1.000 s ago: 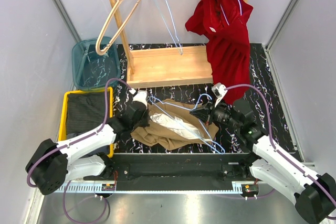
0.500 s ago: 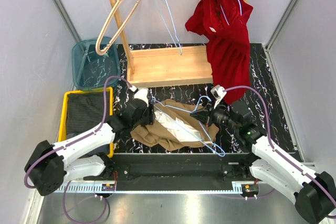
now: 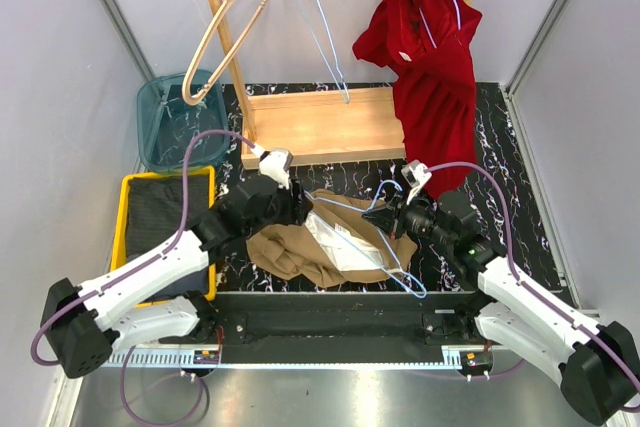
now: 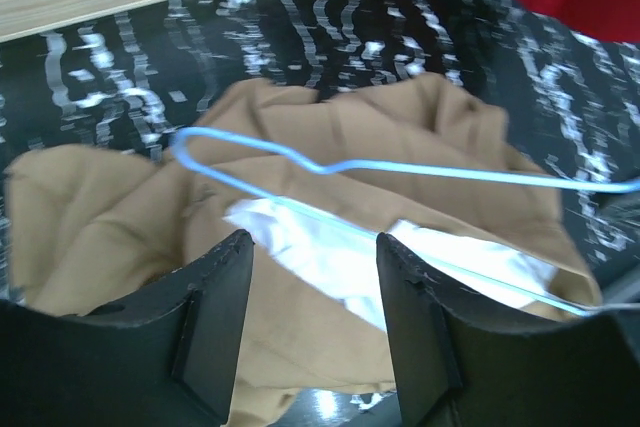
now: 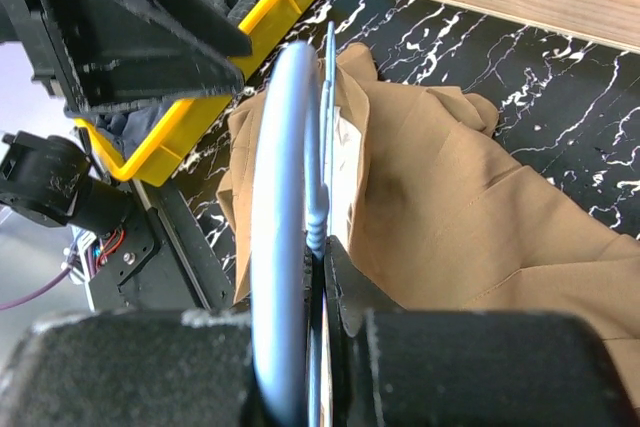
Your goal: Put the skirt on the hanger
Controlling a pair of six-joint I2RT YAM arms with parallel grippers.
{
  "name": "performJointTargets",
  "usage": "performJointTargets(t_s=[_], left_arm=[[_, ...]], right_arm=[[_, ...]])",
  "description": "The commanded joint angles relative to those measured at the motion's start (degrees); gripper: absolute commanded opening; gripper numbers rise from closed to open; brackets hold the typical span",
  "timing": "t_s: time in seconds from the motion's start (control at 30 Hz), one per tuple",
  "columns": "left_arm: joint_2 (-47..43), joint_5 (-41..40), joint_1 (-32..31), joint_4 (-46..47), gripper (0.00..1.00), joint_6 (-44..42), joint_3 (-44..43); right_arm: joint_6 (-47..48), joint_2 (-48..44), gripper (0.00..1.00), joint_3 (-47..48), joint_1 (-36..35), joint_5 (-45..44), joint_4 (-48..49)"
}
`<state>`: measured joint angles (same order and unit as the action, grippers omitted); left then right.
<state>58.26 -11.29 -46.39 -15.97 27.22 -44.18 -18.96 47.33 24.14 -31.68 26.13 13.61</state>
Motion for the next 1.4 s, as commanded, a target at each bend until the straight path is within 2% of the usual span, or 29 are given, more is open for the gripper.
performJointTargets(t_s=[0.0,0.27,0.63,1.07,1.37], left_arm=[[3.87,5.93,-1.50,4.45,0.54,0.72,-1.87],[11.43,2.68,-2.74,13.33,0.47,3.28,2.35],[12.41,-5.85,-3.35,10.52,0.46,5.91,6.56],[15.13,-6.55,-3.53,17.46,0.47,7.23,7.36],[21.62,-6.90,-3.97,12.99,0.45,8.37,3.50]], right_arm=[[-0.46,0.39,0.00,1.00,-0.49,-1.78,3.36],[-0.81,0.66,0.00,0.91,-0.57,-2.22,3.27],[-1.25,0.66,0.00,0.29,-0.75,-2.49,3.62],[-1.61,1.27,0.00,-0.41,-1.19,-2.75,5.73],[-1.43,0.92,0.00,-0.67,-1.45,-3.19,5.73]])
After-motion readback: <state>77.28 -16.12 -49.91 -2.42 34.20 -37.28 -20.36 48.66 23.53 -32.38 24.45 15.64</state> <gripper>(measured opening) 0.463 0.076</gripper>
